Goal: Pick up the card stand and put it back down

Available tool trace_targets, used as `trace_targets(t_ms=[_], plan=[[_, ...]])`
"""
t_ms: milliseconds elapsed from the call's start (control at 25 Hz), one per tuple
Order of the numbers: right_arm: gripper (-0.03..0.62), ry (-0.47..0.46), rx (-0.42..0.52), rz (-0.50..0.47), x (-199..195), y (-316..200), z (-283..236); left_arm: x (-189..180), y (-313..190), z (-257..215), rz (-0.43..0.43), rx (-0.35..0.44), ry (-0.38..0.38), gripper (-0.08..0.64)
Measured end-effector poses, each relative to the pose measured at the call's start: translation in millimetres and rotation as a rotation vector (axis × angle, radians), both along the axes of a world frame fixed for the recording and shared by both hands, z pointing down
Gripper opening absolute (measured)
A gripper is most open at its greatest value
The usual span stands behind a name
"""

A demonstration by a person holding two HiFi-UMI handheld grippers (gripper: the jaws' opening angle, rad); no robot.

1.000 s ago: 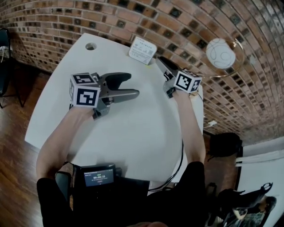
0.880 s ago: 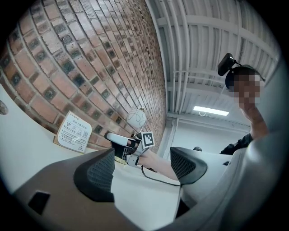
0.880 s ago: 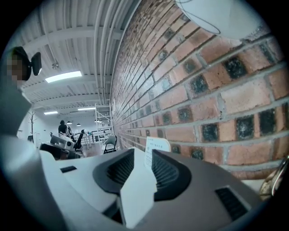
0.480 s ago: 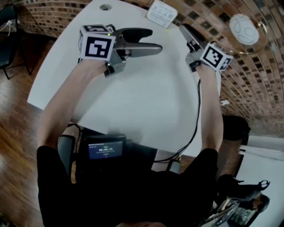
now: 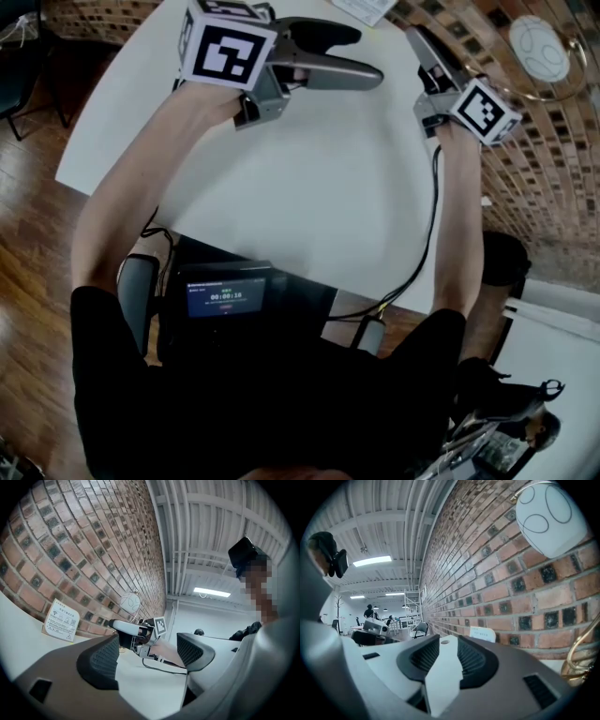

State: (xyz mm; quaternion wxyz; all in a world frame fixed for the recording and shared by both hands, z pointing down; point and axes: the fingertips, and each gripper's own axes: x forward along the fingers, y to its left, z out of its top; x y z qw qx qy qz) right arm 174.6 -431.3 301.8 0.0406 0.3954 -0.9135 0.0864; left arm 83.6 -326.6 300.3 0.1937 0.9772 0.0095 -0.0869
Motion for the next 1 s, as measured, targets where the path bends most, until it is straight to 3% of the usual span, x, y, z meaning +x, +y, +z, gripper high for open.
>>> trace_targets(t_ms=[400, 1000], plan=[[0.149, -0.030, 0.029, -0.028, -21.2, 51.8, -19.7, -2.4, 48.9, -15.3, 0.072, 0.022, 0.044, 0.385], [0.147, -0.091, 0.064, -0.076, -41.8, 127.9, -31.1, -17.7, 104.5, -29.6, 0.088, 0.059, 0.091, 0.385]])
